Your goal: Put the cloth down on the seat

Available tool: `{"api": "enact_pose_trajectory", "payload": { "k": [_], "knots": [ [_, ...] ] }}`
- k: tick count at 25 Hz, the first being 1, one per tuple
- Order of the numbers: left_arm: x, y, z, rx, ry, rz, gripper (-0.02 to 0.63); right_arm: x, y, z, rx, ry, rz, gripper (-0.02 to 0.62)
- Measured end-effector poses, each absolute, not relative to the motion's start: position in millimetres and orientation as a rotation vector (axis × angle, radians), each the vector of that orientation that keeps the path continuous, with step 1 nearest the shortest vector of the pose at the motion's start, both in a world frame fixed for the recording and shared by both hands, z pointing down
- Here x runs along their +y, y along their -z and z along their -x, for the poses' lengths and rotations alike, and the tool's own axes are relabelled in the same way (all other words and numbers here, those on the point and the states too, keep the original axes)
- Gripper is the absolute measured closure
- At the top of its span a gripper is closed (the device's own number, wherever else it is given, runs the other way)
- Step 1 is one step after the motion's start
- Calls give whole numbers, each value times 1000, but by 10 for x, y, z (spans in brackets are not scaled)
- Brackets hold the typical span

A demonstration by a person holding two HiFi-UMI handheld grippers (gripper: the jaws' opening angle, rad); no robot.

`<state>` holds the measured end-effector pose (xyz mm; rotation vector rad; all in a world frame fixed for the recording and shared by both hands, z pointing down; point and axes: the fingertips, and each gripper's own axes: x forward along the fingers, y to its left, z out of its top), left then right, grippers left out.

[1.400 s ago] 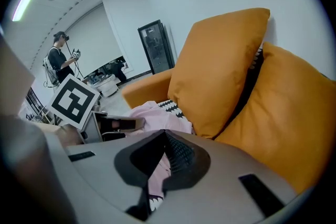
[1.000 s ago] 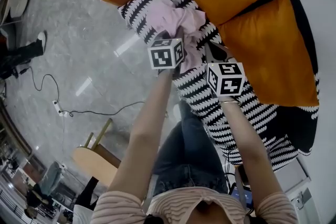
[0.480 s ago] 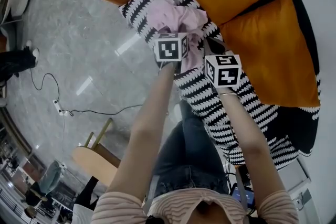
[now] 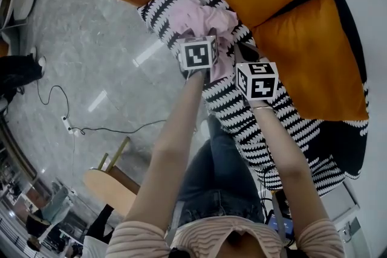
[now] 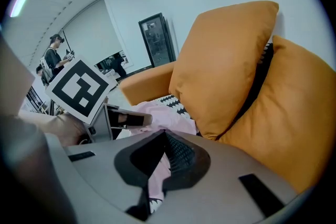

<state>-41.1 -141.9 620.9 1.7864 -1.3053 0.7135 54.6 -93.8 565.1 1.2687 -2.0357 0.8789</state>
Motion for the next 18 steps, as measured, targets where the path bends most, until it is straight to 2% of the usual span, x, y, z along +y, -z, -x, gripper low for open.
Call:
{"api": "enact_pose_trajectory", "payload": {
  "k": [18],
  "knots": [
    [-1347, -5610, 661, -1402, -597, -1833, 385, -1019, -5137, -436, -2115, -825, -1317, 588]
  ]
}}
